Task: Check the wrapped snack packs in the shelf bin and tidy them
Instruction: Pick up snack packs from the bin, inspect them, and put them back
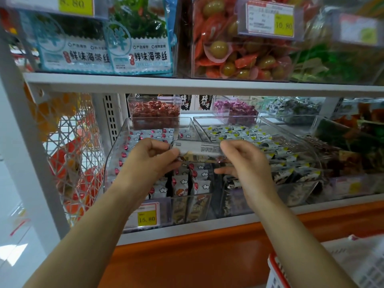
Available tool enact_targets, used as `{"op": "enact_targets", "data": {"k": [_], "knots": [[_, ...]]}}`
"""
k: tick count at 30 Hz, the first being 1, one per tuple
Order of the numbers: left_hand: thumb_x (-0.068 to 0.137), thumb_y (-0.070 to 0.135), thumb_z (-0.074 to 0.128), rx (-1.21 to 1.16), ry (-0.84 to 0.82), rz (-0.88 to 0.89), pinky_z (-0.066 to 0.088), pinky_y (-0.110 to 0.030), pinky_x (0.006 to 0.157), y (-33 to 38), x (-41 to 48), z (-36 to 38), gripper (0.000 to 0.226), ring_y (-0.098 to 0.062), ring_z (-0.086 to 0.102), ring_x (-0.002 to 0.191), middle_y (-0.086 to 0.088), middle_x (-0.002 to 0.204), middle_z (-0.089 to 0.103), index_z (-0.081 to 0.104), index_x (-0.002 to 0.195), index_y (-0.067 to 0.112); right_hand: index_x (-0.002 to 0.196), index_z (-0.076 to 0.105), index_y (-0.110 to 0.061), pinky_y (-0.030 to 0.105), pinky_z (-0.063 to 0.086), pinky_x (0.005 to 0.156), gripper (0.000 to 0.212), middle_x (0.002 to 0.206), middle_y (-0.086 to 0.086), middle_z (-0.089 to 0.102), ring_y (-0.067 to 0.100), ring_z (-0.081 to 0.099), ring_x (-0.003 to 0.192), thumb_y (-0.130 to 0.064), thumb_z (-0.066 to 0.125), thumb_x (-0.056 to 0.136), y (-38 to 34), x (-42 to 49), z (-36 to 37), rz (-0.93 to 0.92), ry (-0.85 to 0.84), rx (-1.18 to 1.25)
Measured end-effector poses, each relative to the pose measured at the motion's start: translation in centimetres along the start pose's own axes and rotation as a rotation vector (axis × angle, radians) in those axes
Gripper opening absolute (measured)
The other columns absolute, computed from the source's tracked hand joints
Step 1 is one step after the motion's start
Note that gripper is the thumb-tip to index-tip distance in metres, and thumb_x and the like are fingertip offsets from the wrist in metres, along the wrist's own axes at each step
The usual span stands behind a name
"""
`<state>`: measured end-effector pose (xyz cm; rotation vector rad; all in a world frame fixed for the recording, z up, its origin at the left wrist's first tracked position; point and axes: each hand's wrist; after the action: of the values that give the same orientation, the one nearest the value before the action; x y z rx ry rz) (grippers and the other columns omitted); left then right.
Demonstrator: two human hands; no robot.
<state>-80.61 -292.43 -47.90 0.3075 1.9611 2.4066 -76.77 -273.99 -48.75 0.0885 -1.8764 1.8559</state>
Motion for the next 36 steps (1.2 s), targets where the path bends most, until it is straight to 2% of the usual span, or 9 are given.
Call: {"op": "enact_targets", "data": {"k": [3, 7, 11, 13, 18, 22, 26, 30, 36], "knots": [[0.081, 0.003, 0.065, 0.120, -0.050, 0.034, 0.055, -0.023, 0.075, 0.1, -0.2, -0.1, 0.026, -0.019, 0.070, 0.089, -0.004, 0.107, 0.065, 0.056, 0.102, 0.016, 0.091, 0.068, -0.031, 0.029, 0.059, 0.067, 0.014, 0.089, -0.007, 0.069, 0.008, 0.067, 0.084, -0.018, 0.064, 0.086, 0.4, 0.1, -0.2, -0.039, -0.029, -0.108], [0.080, 0.002, 0.066, 0.260, -0.128, 0.101, 0.054, -0.016, 0.074, 0.5, -0.8, 0.0, 0.040, -0.011, 0.067, 0.093, 0.007, 0.110, 0.063, 0.059, 0.108, 0.029, 0.078, 0.072, -0.039, 0.027, 0.058, 0.067, 0.018, 0.080, -0.017, 0.071, 0.005, 0.067, 0.076, -0.023, 0.066, 0.084, 0.4, 0.3, -0.2, -0.069, -0.035, -0.185], [0.081, -0.002, 0.065, 0.327, -0.159, 0.118, 0.054, -0.031, 0.086, 1.1, -1.0, 0.3, 0.046, -0.018, 0.062, 0.101, 0.005, 0.115, 0.060, 0.058, 0.112, 0.030, 0.071, 0.073, -0.018, 0.043, 0.054, 0.063, 0.019, 0.070, 0.008, 0.067, 0.024, 0.063, 0.067, -0.026, 0.064, 0.086, 0.1, 0.4, -0.1, -0.129, 0.018, -0.250], [0.081, 0.000, 0.065, 0.385, -0.191, 0.119, 0.054, -0.030, 0.085, 1.2, -1.1, 0.5, 0.042, -0.017, 0.062, 0.101, 0.005, 0.113, 0.060, 0.059, 0.111, 0.030, 0.068, 0.066, -0.002, 0.044, 0.046, 0.059, 0.031, 0.062, 0.019, 0.056, 0.033, 0.053, 0.060, -0.025, 0.062, 0.088, 0.2, 0.4, -0.1, -0.174, 0.031, -0.275], [0.082, 0.019, 0.066, 0.376, -0.142, 0.093, 0.052, -0.015, 0.062, 1.3, -1.2, 0.9, 0.006, -0.005, 0.063, 0.071, -0.001, 0.087, 0.067, 0.068, 0.088, 0.020, 0.061, 0.061, -0.001, 0.024, 0.030, 0.049, 0.034, 0.046, -0.004, 0.042, 0.010, 0.037, 0.047, -0.021, 0.061, 0.089, 0.1, 0.2, 0.1, -0.260, -0.003, -0.322], [0.082, 0.020, 0.067, 0.435, -0.063, 0.103, 0.053, -0.031, 0.064, 1.6, -1.0, 0.6, 0.015, -0.018, 0.059, 0.065, -0.011, 0.077, 0.069, 0.072, 0.069, 0.016, 0.069, 0.069, -0.020, 0.031, 0.039, 0.054, 0.020, 0.065, 0.013, 0.064, 0.024, 0.055, 0.062, -0.021, 0.063, 0.088, -0.1, 0.1, 0.3, -0.260, -0.044, -0.321], [0.080, 0.026, 0.068, 0.602, -0.058, 0.209, 0.049, -0.014, 0.051, 2.1, -0.9, -0.1, 0.020, -0.002, 0.058, 0.052, 0.006, 0.066, 0.069, 0.071, 0.063, 0.016, 0.074, 0.069, -0.029, 0.024, 0.043, 0.055, 0.018, 0.069, -0.001, 0.068, 0.011, 0.059, 0.063, -0.022, 0.062, 0.088, 0.0, 0.0, 0.3, -0.270, -0.093, -0.335], [0.082, 0.026, 0.066, 0.680, -0.039, 0.263, 0.045, -0.009, 0.050, 2.0, -0.8, -0.4, 0.020, -0.001, 0.057, 0.053, 0.003, 0.067, 0.069, 0.070, 0.066, 0.014, 0.080, 0.070, -0.031, 0.008, 0.043, 0.061, 0.014, 0.070, -0.020, 0.067, -0.004, 0.062, 0.071, -0.022, 0.062, 0.088, 0.1, 0.1, 0.2, -0.227, -0.134, -0.342], [0.080, 0.024, 0.070, 0.688, -0.228, 0.181, 0.051, -0.022, 0.059, 1.8, -1.1, -0.2, 0.011, -0.011, 0.063, 0.069, -0.001, 0.083, 0.068, 0.063, 0.088, 0.026, 0.070, 0.068, -0.021, 0.021, 0.047, 0.056, 0.018, 0.059, -0.012, 0.063, 0.005, 0.059, 0.060, -0.023, 0.063, 0.087, 0.0, 0.1, 0.3, -0.207, -0.029, -0.378]]}}
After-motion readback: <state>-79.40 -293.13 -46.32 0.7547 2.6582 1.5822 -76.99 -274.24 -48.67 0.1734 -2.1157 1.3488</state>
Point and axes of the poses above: each hand's wrist, its own x-axis towards the middle knuckle, its own z-axis out of the palm, y = z × x
